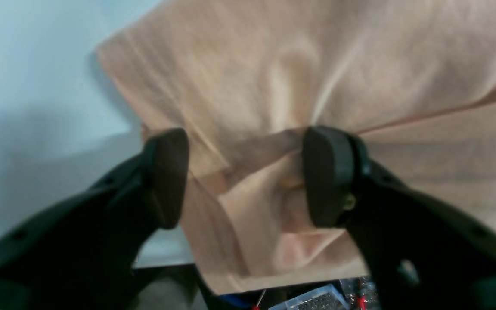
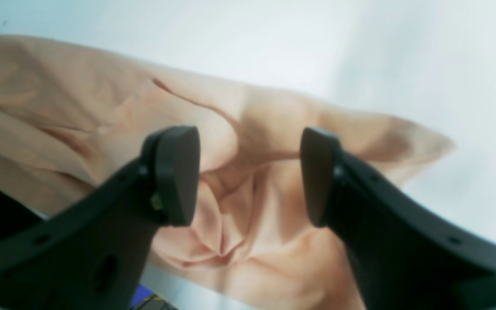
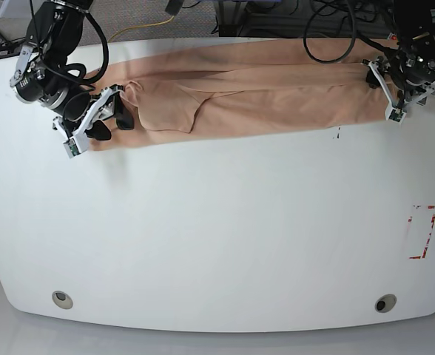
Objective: Fold the T-shirt properly
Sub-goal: 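Lay the folded strip flat and straighten it with both grippers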
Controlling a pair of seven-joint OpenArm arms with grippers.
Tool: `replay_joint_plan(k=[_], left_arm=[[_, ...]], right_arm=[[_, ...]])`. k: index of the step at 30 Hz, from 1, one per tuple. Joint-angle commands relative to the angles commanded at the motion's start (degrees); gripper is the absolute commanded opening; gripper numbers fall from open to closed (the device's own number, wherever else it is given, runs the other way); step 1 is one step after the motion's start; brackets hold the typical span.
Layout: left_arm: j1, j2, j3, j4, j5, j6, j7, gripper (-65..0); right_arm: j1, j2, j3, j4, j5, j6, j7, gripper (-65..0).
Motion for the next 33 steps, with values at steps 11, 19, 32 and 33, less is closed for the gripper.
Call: replay_joint_plan(k=[11,19,32,33], left_arm=[[-0.09,-0.26,0.00,0.00,0.00,0.00,0.00,-36.0],[-0.70,-1.76,0.18,-1.49,0.00,0.00,-0.09,-36.0],[-3.87,-4.40,0.18,-6.59,-0.09,0.00,-0.09,-36.1],[-3.87,-4.48,0.18,-6.68,-0.09,0.00,-0.09,-36.1]], right_arm=[[-2.81,-3.78,-2.46,-4.31,-12.66,1.01,0.62,-30.8],[-9.49,1.49,5.10,-4.31,-12.40,1.01,0.70,-30.8],[-11.87,0.79,8.09,6.15,-10.11,1.01,-1.05,-30.8],[-10.73,0.26,7.12,6.15,-9.85,1.01,-2.29,-30.8]])
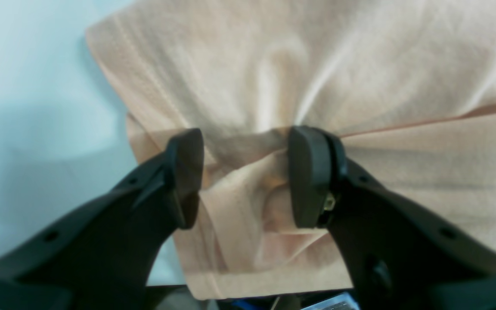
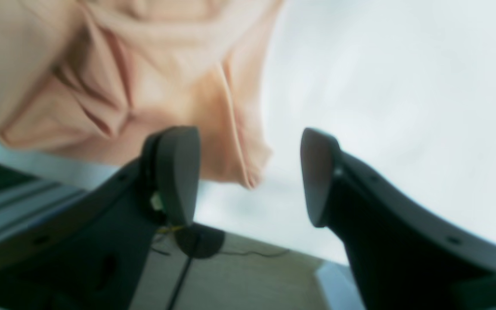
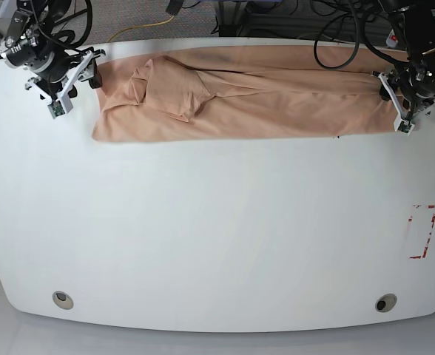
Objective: Fold the T-shirt properly
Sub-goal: 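Lay the folded strip flat and straighten it with both grippers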
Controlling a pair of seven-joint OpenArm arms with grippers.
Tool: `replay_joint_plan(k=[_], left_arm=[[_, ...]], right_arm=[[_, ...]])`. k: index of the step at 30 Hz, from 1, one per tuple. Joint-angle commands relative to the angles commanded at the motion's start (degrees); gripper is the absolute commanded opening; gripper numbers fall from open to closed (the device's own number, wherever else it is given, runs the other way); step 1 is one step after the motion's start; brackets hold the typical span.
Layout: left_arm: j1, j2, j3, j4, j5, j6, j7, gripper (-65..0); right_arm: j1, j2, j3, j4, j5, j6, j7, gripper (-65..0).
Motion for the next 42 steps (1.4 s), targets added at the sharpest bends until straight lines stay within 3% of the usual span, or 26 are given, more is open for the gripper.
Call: replay_joint_plan(k=[7,12,14,16,21,26,30,36,42], left_arm=[[-0.88,0.00,0.00,0.00,0.00,0.00,0.00,-36.1],[-0.88,0.00,0.00,0.00,0.00,0.00,0.00,-36.1],[-0.88,-0.09,0.00,0.00,0.00,0.00,0.00,-36.1],[-1.23,-0.09,0.00,0.00,0.00,0.00,0.00,-36.1],[-2.02,-0.09,0.00,-0.09,0.00,0.00,0.00,-36.1],[-2.29,-0.09,0.00,-0.09,0.00,0.00,0.00,-36.1],[-3.16,-0.09,0.00,-0.09,0.00,0.00,0.00,-36.1],[-3.69,-0.09,0.00,0.26,0.00,0.00,0.00,-36.1],[-4.84,0.18,-1.32,0.44,-0.53,0.00,0.09,-36.0]], right_arm=[[6.33,-4.48,-3.69,-2.55,0.09,0.00,-1.58,-30.8],[11.34,-4.40,-4.57,-11.08,0.09,0.00,-0.88,-30.8],[13.10,-3.69,-4.40,-16.18,0.00,0.00,1.14,-30.8],[13.54,-0.79,-4.40,-19.08,-0.53,0.00,2.20,-30.8],[13.01,3.96,-2.73,-19.69,-1.76,0.00,2.37,-30.8],[11.34,7.65,1.67,-19.34,-1.76,0.00,-0.09,-30.8],[11.43,7.82,2.37,-13.45,-1.67,0.00,-2.55,-30.8],[14.24,0.44,2.29,-3.52,-1.67,0.00,-8.79,-30.8],[16.00,-5.98,-1.32,-6.07,-2.11,0.00,-9.05,-30.8]])
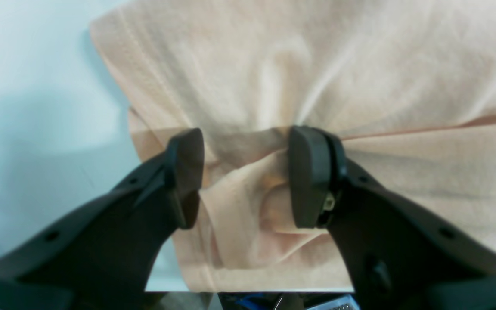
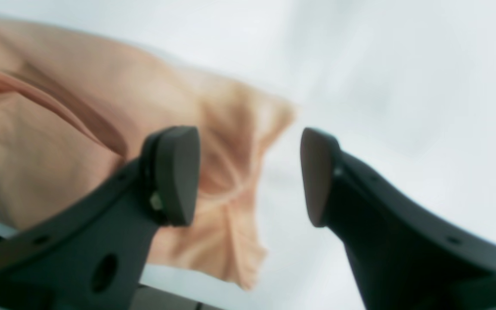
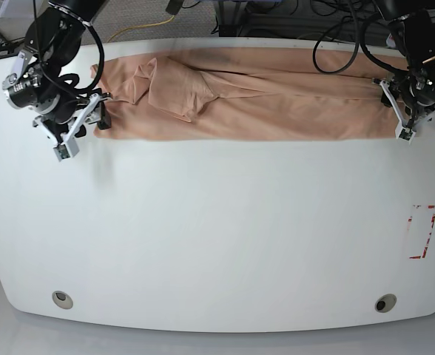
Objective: Fold the T-shirt properly
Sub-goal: 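Lay the folded strip flat and straighten it with both grippers, then grasp the strip end with the left gripper and fold it toward the right gripper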
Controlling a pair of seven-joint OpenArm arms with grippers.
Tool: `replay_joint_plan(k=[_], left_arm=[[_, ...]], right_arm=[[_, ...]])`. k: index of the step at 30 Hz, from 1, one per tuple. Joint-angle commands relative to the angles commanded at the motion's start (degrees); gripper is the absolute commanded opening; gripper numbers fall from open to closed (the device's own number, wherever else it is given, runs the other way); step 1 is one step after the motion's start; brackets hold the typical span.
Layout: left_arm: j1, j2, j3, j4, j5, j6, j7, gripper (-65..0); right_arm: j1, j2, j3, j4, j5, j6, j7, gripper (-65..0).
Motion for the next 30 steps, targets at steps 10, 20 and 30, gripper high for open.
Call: replay_joint_plan(k=[10,20,30], left_arm=[[-6.33,2.20,-12.04,7.03,-6.42,0.00,8.26,-32.5],[-7.21,-1.05,-23.82,3.16,-21.71,0.00,15.56,-15.6],[-5.19,-4.13,-23.65,-11.43,-29.98,0.00,13.27,-15.4]], right_arm=[[-0.79,-1.32,-5.54,-10.99,-0.18,0.00,6.51,-30.8],[-0.88,0.26,-7.82,-12.75,-0.18,0.00,8.00,-30.8],[-0.88,0.26,-7.91,-12.75,0.18,0.00,8.00,-30.8]])
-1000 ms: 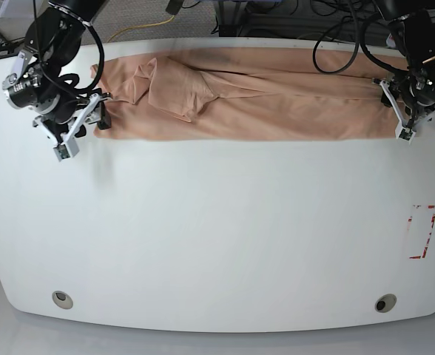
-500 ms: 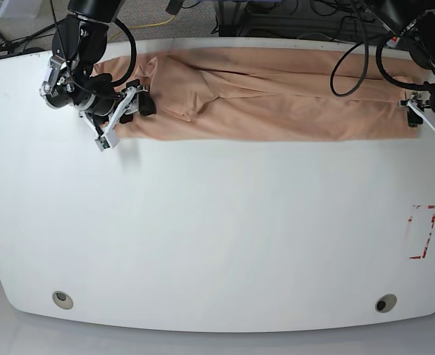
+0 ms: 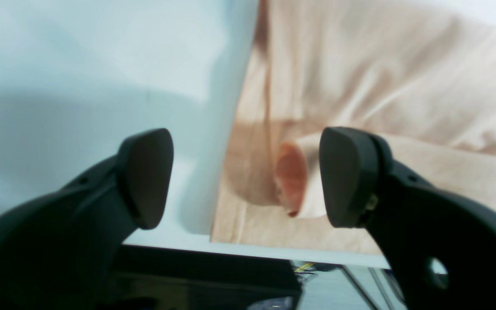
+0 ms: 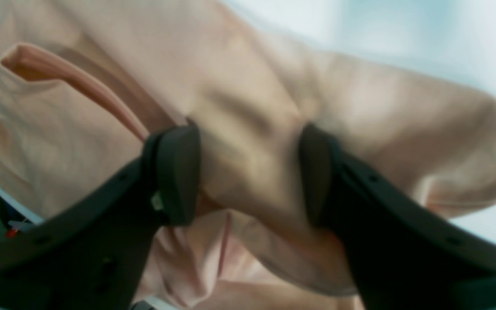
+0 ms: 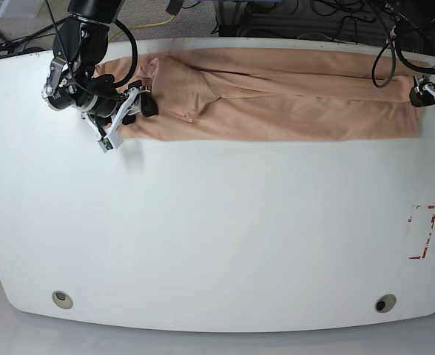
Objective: Fold the T-shirt properly
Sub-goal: 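Grasp the strip end with the left gripper and fold it toward the right gripper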
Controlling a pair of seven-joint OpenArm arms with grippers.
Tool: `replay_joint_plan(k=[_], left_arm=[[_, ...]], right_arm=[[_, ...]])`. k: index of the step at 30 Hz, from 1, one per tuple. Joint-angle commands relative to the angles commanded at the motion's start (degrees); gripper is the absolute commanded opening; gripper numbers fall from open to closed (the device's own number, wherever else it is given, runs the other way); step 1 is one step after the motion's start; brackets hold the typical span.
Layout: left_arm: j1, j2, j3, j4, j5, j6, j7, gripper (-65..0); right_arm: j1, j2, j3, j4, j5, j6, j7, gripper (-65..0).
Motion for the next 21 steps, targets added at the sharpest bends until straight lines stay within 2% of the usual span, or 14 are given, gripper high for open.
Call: replay_joint_plan(k=[3,7,15,18,19,21], left_arm=[[0.00,-1.41,2.11,-2.90,0.09,0.00,-0.97,-15.4],[0.00,-1.67,3.16,-5.98,0.09,0.00,-3.08,-15.6],[0.26,-1.85,7.12,-8.18,-0.26,0.00,-2.81,-16.5],[1.85,-1.67,7.56,-8.18,-0.35,0.00,-2.81,-25.8],[2.11,-1.67,8.70,-8.18,-0.35,0.00,-2.64,-33.9],[2.29,-1.76,10.55,-8.26,-0.35,0.00,-2.37,-44.4]], right_arm=[[0.00,0.00,0.00,0.00,-0.18,0.00,0.00,-30.8],[0.00,0.00,0.09,0.00,-0.09,0.00,0.00,-30.8],[0.00,-0.26,0.26,0.00,-0.18,0.00,0.00,-30.8],[0.00,-0.26,0.26,0.00,-0.09,0.00,0.00,-30.8],[0.00,-0.26,0.35,0.00,-0.09,0.00,0.00,-30.8],[0.00,-0.26,0.35,0.00,-0.18,0.00,0.09,-30.8]])
